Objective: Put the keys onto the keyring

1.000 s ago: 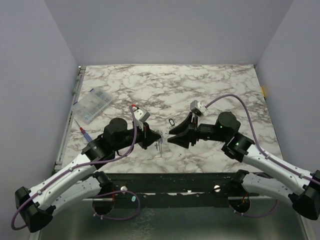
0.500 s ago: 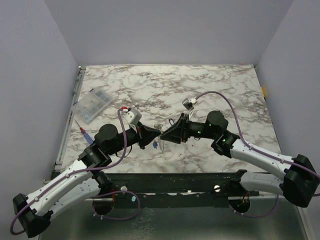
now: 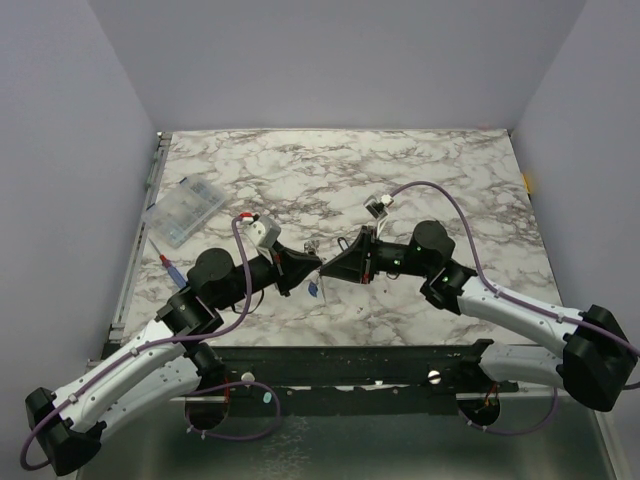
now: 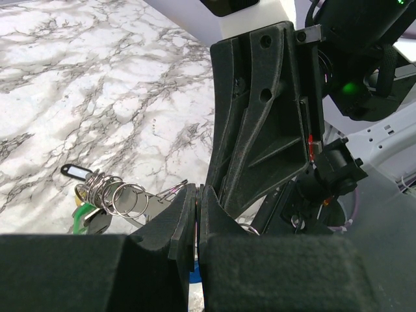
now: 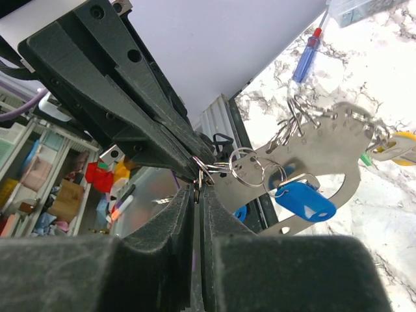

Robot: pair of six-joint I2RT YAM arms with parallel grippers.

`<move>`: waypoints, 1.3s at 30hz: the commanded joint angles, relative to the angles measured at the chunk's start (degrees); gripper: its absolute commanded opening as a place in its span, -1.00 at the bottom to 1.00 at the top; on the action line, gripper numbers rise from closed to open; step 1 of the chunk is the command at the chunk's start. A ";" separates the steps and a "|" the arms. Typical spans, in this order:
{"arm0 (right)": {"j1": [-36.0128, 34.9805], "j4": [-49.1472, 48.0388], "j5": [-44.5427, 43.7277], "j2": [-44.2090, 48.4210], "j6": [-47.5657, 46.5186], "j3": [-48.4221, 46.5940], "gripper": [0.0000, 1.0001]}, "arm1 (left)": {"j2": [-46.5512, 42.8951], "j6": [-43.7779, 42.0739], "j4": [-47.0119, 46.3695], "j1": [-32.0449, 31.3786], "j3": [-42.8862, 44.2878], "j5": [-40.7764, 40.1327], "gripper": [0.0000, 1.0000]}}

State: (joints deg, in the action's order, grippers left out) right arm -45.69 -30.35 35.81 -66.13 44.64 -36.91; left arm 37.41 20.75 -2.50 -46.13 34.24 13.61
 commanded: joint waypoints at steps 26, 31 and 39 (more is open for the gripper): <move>-0.54 13.94 -1.24 2.79 -22.44 -3.81 -0.98 | -2.26 -0.28 2.39 0.03 1.68 -4.98 -0.05; -0.54 17.90 -1.16 4.61 -28.49 -4.56 -0.98 | -4.36 -2.67 3.64 0.00 1.66 -3.67 -0.14; -0.91 27.13 -1.81 8.88 -40.15 -6.11 -0.98 | -7.06 -7.65 4.48 0.01 3.14 2.57 -0.11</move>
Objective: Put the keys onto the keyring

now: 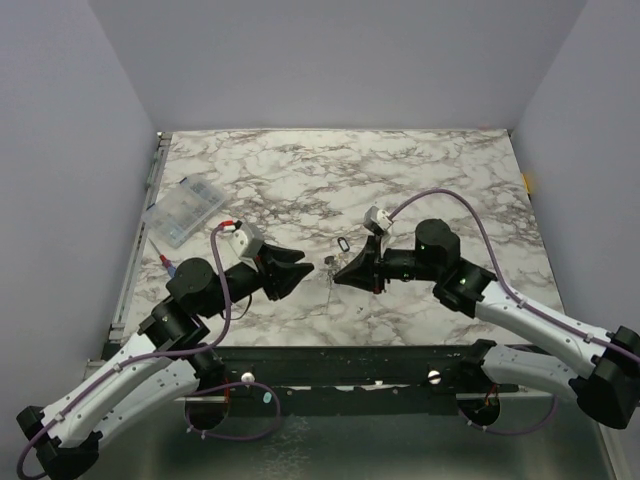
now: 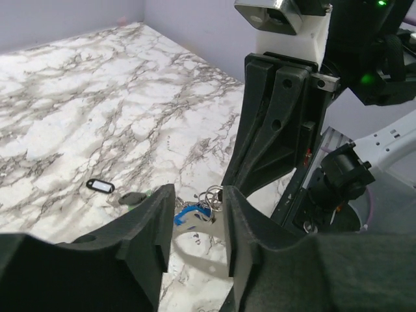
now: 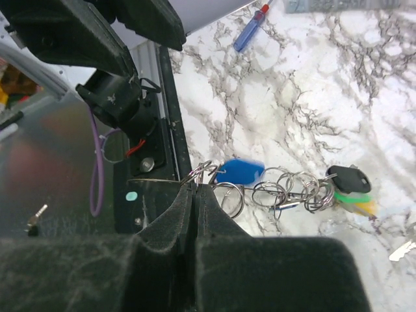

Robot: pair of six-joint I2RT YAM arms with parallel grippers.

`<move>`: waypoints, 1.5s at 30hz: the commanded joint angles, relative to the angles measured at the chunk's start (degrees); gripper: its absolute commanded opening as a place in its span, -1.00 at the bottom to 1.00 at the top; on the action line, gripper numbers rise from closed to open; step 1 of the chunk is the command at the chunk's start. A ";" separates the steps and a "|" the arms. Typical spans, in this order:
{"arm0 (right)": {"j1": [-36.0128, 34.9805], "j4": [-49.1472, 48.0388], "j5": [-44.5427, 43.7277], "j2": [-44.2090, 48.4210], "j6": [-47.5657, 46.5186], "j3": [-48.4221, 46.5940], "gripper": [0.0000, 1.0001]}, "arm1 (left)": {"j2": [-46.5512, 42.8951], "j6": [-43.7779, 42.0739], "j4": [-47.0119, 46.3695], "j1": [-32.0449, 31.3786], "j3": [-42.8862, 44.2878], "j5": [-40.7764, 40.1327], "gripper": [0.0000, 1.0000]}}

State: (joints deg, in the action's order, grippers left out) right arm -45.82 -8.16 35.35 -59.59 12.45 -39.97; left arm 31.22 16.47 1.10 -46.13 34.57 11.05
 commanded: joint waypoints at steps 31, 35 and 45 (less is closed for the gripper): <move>-1.55 22.08 10.72 7.10 -19.03 -13.52 -0.98 | 7.01 -6.07 -1.22 0.00 4.59 7.54 -0.13; -1.55 23.11 15.50 6.78 -18.95 -15.39 -0.98 | 9.73 -4.80 -0.05 0.05 5.79 11.74 -0.14; -1.55 22.65 16.62 5.66 -17.97 -17.06 -0.98 | 12.05 -3.43 -0.43 0.00 6.74 14.68 -0.14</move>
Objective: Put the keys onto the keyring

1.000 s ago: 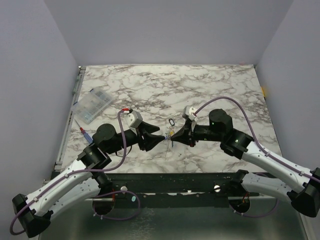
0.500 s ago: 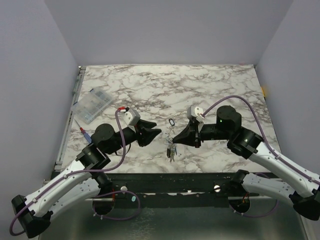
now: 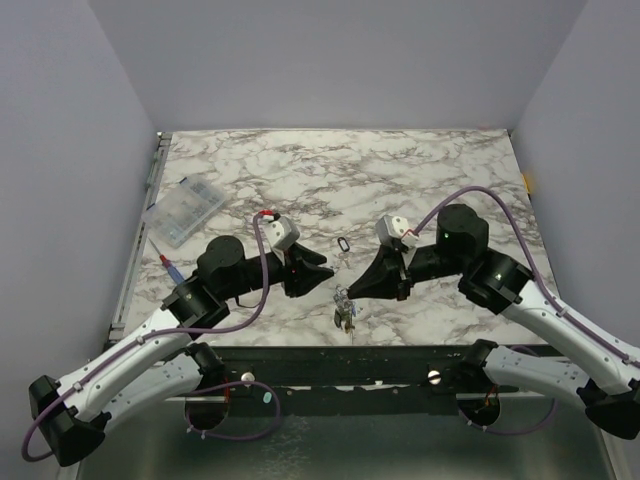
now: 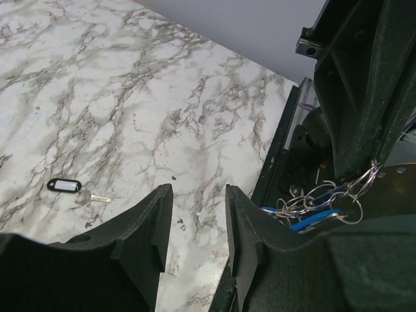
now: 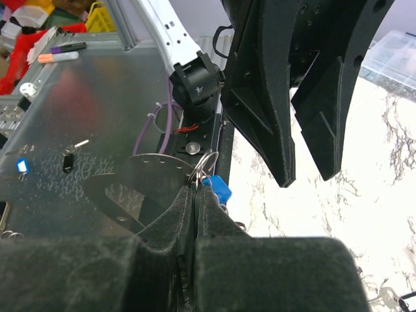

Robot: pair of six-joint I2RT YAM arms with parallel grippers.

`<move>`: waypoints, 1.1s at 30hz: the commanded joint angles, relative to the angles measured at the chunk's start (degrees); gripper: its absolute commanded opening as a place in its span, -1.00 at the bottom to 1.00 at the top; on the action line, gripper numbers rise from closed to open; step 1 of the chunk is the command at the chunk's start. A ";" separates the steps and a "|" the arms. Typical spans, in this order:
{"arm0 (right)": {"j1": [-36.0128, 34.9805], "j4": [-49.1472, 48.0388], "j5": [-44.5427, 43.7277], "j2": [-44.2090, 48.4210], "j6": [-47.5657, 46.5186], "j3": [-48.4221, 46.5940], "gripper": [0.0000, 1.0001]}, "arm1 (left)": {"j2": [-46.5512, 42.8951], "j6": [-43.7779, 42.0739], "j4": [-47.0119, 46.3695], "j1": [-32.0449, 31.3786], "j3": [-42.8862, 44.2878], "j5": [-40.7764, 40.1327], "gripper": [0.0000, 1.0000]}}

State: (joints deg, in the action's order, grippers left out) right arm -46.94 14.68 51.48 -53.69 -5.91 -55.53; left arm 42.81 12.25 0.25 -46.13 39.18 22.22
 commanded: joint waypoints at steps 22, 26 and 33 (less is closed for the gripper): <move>-0.50 -8.78 -47.42 -5.40 24.07 1.02 -0.98 | -6.66 -8.91 10.21 0.01 5.92 -6.57 0.32; -1.61 -8.19 -49.32 -7.45 24.54 0.18 -0.98 | -3.63 -9.30 8.85 -0.02 6.62 -6.48 0.42; -4.04 -8.91 -50.66 -8.77 24.06 0.02 -0.98 | 5.19 -10.33 8.70 -0.01 10.61 -8.39 0.66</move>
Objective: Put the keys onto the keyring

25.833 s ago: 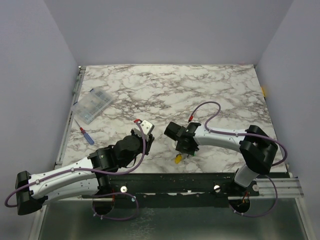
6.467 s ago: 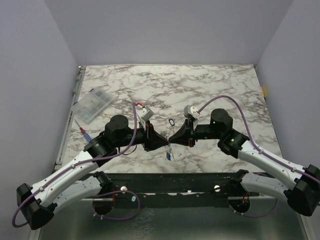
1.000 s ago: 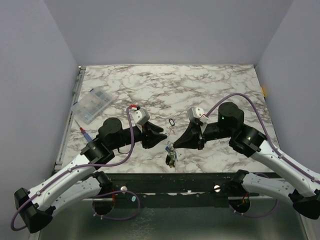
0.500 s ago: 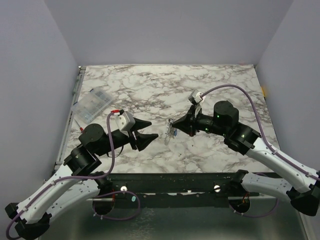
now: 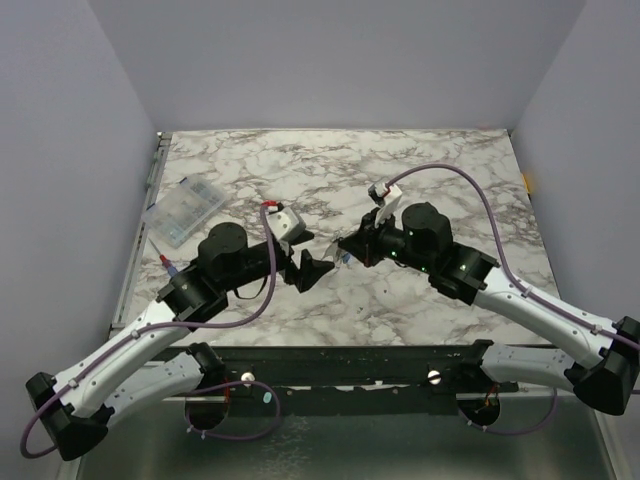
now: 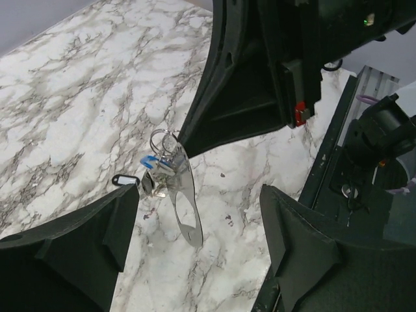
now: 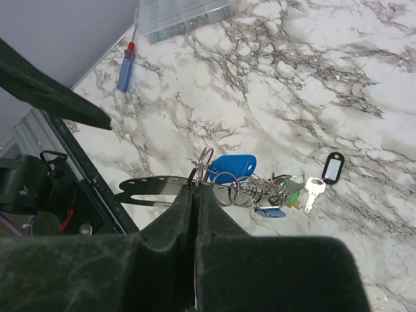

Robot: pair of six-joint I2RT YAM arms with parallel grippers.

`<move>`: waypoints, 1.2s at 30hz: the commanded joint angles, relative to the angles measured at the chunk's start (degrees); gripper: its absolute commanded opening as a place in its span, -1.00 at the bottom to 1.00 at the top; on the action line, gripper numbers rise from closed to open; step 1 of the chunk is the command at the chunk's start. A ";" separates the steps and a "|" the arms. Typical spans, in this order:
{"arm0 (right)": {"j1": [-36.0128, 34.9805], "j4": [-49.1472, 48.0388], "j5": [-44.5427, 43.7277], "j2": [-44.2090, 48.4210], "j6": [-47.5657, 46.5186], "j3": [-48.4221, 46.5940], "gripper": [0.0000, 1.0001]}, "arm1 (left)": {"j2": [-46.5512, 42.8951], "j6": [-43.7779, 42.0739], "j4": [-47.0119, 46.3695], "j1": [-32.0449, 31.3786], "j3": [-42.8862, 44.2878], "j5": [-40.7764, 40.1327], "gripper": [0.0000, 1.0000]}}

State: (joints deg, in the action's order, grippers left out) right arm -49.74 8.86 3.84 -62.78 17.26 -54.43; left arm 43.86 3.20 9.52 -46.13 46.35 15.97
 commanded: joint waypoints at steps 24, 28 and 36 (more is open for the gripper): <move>-1.59 -6.03 1.88 3.94 1.62 0.72 -0.98 | 17.51 -5.28 -4.46 0.00 6.30 -1.42 -1.00; -1.59 -6.05 1.88 4.14 1.56 0.92 -0.98 | 16.52 -6.93 -4.57 -0.01 5.98 0.02 -1.00; -1.59 -1.73 -5.79 6.66 -1.33 0.09 -0.05 | 13.69 -6.95 -4.88 0.45 4.76 3.19 -1.00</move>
State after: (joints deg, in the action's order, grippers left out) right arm -50.96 5.85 3.46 -59.27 17.93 -53.89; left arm 59.99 -3.51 6.90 -46.13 51.09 16.16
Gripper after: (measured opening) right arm 0.415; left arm 0.029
